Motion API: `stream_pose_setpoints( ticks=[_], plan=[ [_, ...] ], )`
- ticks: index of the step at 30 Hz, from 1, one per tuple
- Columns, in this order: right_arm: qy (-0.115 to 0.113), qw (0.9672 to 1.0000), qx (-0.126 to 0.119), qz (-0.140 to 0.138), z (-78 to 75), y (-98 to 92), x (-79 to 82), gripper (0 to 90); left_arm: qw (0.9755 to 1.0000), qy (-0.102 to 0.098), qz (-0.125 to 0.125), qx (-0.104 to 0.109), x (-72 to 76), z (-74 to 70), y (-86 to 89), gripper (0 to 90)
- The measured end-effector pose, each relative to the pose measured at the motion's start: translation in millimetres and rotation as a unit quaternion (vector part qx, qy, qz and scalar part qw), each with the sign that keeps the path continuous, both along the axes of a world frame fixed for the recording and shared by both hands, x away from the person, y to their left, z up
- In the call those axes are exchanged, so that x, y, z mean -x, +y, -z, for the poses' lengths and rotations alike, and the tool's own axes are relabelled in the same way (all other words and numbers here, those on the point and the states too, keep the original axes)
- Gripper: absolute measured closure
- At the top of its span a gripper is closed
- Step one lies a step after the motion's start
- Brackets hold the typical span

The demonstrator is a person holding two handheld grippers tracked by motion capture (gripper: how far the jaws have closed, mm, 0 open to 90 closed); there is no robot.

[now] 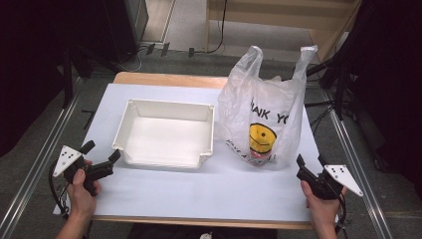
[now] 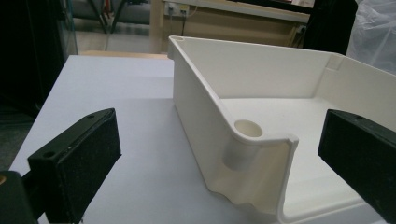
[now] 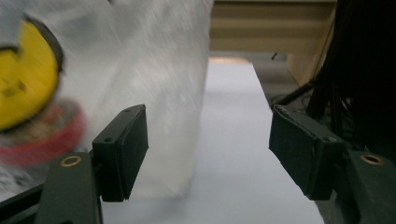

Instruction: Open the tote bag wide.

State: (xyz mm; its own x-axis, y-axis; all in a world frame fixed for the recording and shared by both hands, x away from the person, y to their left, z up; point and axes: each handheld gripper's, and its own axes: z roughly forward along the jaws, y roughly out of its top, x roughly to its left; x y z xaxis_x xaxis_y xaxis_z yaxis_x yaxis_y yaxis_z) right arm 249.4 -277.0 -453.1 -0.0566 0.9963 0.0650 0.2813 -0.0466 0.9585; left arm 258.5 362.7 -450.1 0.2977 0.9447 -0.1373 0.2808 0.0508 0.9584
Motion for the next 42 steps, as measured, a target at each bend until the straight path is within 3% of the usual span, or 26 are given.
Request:
stream_pose_setpoints(
  ticks=[4,8,11,17,25,28,32,35,36,37,38,39,40,41,42],
  plan=[
    [-0.025,0.9995,0.003,-0.021,-28.0,8.9,-4.3,26.3,0.9996,0.007,-0.012,0.024,-3.0,-3.1,0.8,0.0],
    [-0.029,0.9993,-0.004,-0.024,-49.2,13.3,-15.4,22.5,0.9996,0.01,-0.025,0.002,-5.7,-9.0,-7.0,0.0],
    [-0.018,0.9994,0.004,-0.028,-63.5,18.2,-33.4,20.0,0.9997,0.016,-0.017,-0.011,-6.3,-12.8,-13.5,0.0],
    [-0.02,0.9992,0.004,-0.034,-78.2,24.5,-55.5,23.6,0.9992,0.008,0.003,-0.039,-2.7,-27.5,-26.3,0.0],
    [-0.005,0.999,-0.019,-0.041,-102.8,25.4,-99.6,18.6,0.999,0.011,0.028,-0.033,-11.1,-45.3,-43.3,0.0],
    [0.0,0.9979,-0.041,-0.051,-106.7,25.3,-107.1,16.2,0.9989,0.008,0.038,-0.026,-15.1,-54.9,-52.7,0.0],
    [0.003,0.9973,-0.034,-0.066,-109.9,36.0,-112.3,16.1,0.9988,-0.002,0.047,-0.017,-20.9,-65.3,-67.7,0.0],
    [0.0,0.9967,-0.023,-0.078,-108.4,44.5,-111.4,22.2,0.9984,-0.001,0.054,-0.018,-27.4,-68.5,-81.9,0.0],
    [-0.001,0.9958,-0.021,-0.089,-106.8,48.3,-111.1,35.4,0.9981,0.0,0.057,-0.021,-29.3,-68.8,-85.9,0.0],
    [-0.001,0.9958,-0.021,-0.089,-106.8,48.3,-111.1,35.4,0.9978,0.003,0.062,-0.025,-31.7,-69.2,-91.0,0.0],
    [0.005,0.9933,-0.027,-0.113,-104.7,49.1,-111.9,53.7,0.9976,0.006,0.064,-0.026,-33.7,-69.5,-96.4,2.2],
    [0.005,0.9933,-0.027,-0.113,-104.7,49.1,-111.9,53.7,0.9975,0.009,0.064,-0.028,-35.7,-69.9,-102.9,2.2],
    [0.002,0.9905,-0.023,-0.136,-102.4,50.0,-110.6,67.5,0.9976,0.011,0.063,-0.028,-37.2,-70.0,-108.0,5.1],
    [0.002,0.9905,-0.023,-0.136,-102.4,50.0,-110.6,67.5,0.9975,0.012,0.064,-0.028,-38.4,-70.1,-111.8,5.1],
    [0.005,0.9902,-0.023,-0.138,-102.1,51.0,-109.4,74.7,0.9971,0.012,0.069,-0.029,-40.3,-69.9,-118.2,5.8]
  ],
)
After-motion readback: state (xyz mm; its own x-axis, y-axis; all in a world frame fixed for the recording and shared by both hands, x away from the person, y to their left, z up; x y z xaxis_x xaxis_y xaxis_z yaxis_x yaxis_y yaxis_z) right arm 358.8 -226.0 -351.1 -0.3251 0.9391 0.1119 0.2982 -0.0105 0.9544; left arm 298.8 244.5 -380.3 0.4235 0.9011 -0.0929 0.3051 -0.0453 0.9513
